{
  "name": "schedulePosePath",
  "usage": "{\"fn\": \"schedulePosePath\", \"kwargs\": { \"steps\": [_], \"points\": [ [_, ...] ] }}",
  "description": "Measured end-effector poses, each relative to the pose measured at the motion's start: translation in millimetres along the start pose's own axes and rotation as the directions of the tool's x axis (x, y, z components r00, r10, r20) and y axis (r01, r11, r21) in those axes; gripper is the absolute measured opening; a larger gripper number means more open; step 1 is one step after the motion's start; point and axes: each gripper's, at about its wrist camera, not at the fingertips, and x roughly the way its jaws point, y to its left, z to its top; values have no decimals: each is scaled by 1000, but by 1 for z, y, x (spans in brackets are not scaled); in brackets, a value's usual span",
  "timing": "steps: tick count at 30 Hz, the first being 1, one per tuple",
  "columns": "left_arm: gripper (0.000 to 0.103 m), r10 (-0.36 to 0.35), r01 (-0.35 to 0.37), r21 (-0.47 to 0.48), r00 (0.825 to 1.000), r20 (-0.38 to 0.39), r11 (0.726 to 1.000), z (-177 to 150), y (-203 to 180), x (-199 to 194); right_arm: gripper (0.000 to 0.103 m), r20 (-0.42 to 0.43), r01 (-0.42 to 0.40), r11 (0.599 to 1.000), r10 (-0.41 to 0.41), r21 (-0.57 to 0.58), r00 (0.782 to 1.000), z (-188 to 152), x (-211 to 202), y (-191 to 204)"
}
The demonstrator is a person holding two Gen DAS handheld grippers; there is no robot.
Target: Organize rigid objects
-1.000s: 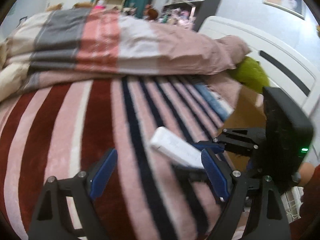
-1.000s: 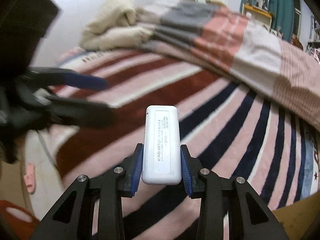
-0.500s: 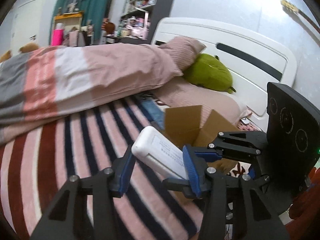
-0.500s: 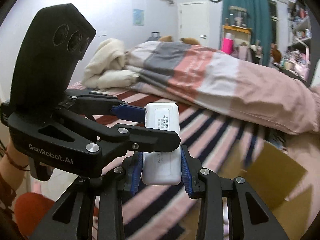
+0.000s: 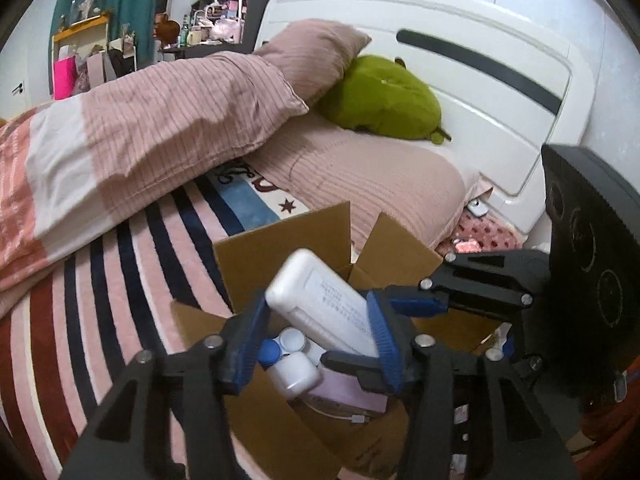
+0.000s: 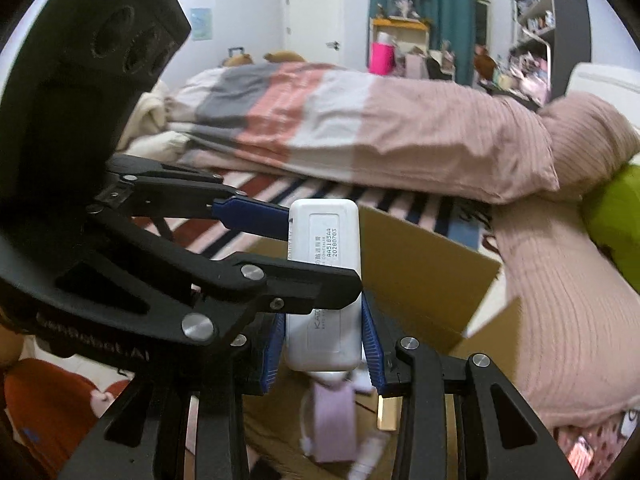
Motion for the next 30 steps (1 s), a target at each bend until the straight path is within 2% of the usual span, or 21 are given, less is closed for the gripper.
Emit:
{"fn": "schedulePosePath", "kwargs": {
  "steps": [2,3,4,6,8,11,14,17,19,21,23,25,30],
  "points": [
    [72,18,-19,7,1000,11,1000,-1,-1,-1,41,-18,25,1000,-25,8,1000,-3,0,-6],
    [75,29,-29,4,999,18,1000,-2,0,-4,55,-22,33,999,-32,14,999,-5,0,-8],
    [77,41,-41,-4,999,24,999,-3,2,-7,62,-18,26,999,-26,21,1000,-7,-1,-11],
    [84,72,-71,-22,997,35,997,-4,6,-13,62,-10,22,999,-21,24,1000,-10,-4,-14],
    [85,114,-112,-39,992,51,993,-7,9,-22,64,-6,16,1000,-15,27,1000,-11,-6,-14],
    [86,181,-176,-65,980,87,982,-14,13,-37,73,23,4,1000,-5,28,1000,-11,-10,-12],
    [87,254,-244,-97,960,120,965,-23,17,-54,82,84,3,1000,-4,14,996,-9,-19,-6],
    [88,330,-311,-136,931,158,941,-36,21,-73,86,144,-9,1000,10,-7,989,-7,-30,4],
    [88,374,-345,-172,909,186,923,-45,24,-87,100,172,-1,1000,4,-21,985,-5,-33,10],
    [92,401,-360,-212,894,201,909,-53,29,-98,102,204,-7,999,14,-36,979,-4,-36,15],
    [92,441,-382,-265,871,218,885,-65,36,-110,103,211,-27,999,34,-36,977,-2,-36,20],
    [92,466,-394,-300,856,224,868,-74,43,-117,103,219,-42,999,48,-30,975,-2,-36,22],
    [92,479,-392,-361,856,193,846,-86,57,-115,103,226,-40,999,44,-19,973,0,-32,28]
  ]
}}
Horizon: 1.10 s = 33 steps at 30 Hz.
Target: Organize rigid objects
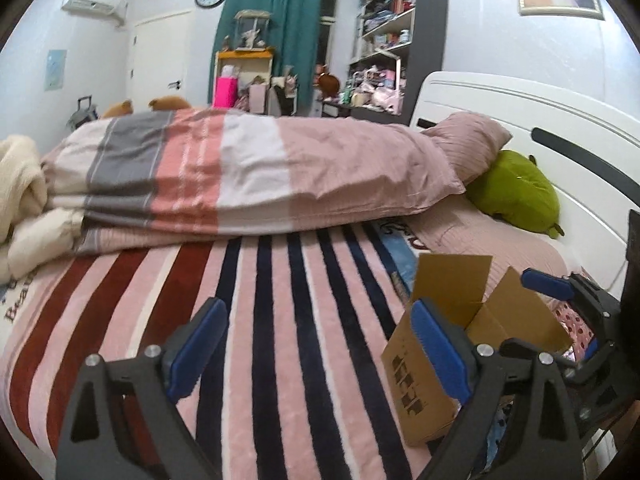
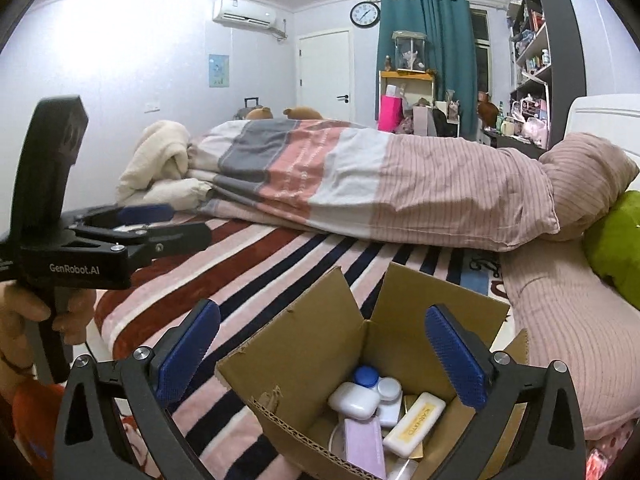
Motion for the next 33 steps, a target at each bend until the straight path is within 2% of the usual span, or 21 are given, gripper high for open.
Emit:
{"fn": "schedulePosePath", "kwargs": {
  "steps": [5,13,33],
  "points": [
    [92,42,-42,9,999,4,999,-3,1,3,103,7,6,1000,-6,18,1000,-2,1,0],
    [92,66,-67,17,997,25,998,-4,0,-1,103,20,13,999,-14,38,1000,-4,3,-4],
    [92,90,-91,8,995,35,996,-6,1,-2,103,29,25,999,-25,26,999,-5,-1,-4]
  ]
}}
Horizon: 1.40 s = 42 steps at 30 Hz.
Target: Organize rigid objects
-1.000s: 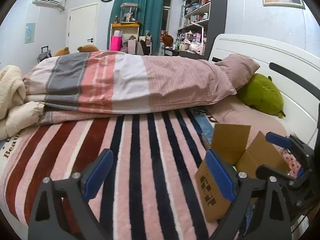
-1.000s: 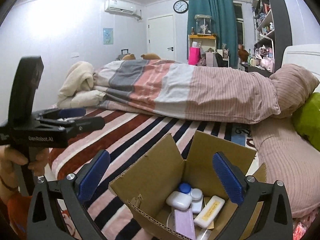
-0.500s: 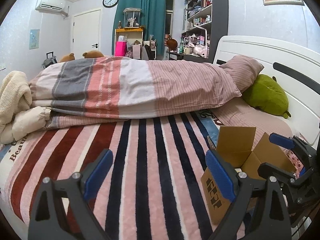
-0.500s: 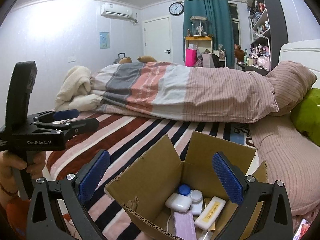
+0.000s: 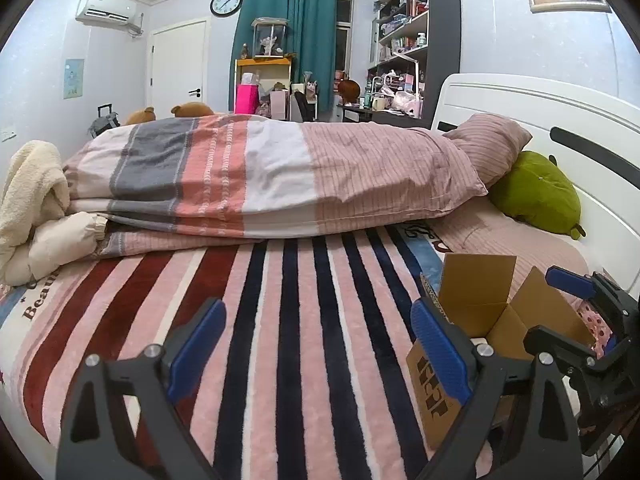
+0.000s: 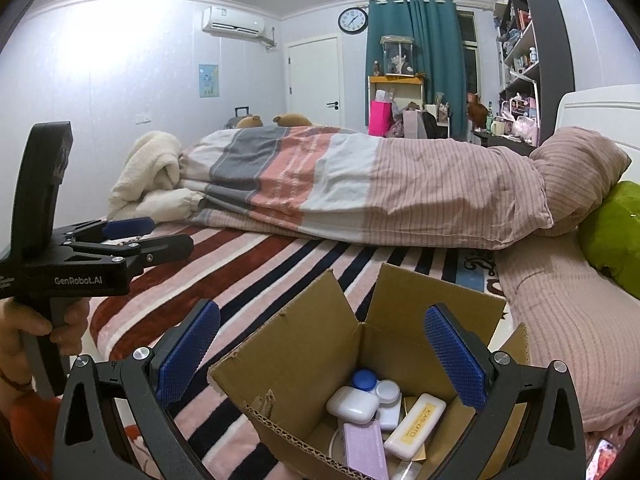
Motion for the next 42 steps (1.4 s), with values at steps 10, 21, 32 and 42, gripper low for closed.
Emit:
{"fn": "schedulePosePath", "kwargs": {
  "steps": [10,21,32,42],
  "points": [
    [92,14,-14,1,1000,13,1000,0,1,-1,103,0,-3,1000,3,3,1000,1,0,-1],
    [92,19,-19,-2,1000,13,1000,1,2,0,103,-4,-8,1000,8,6,1000,1,1,-2],
    [92,24,-24,-4,1000,19,1000,0,2,-1,103,1,-5,1000,5,1,1000,2,5,1],
    [92,26,-26,-11,1000,17,1000,0,3,-1,103,1,-8,1000,8,5,1000,1,6,1]
  ]
}}
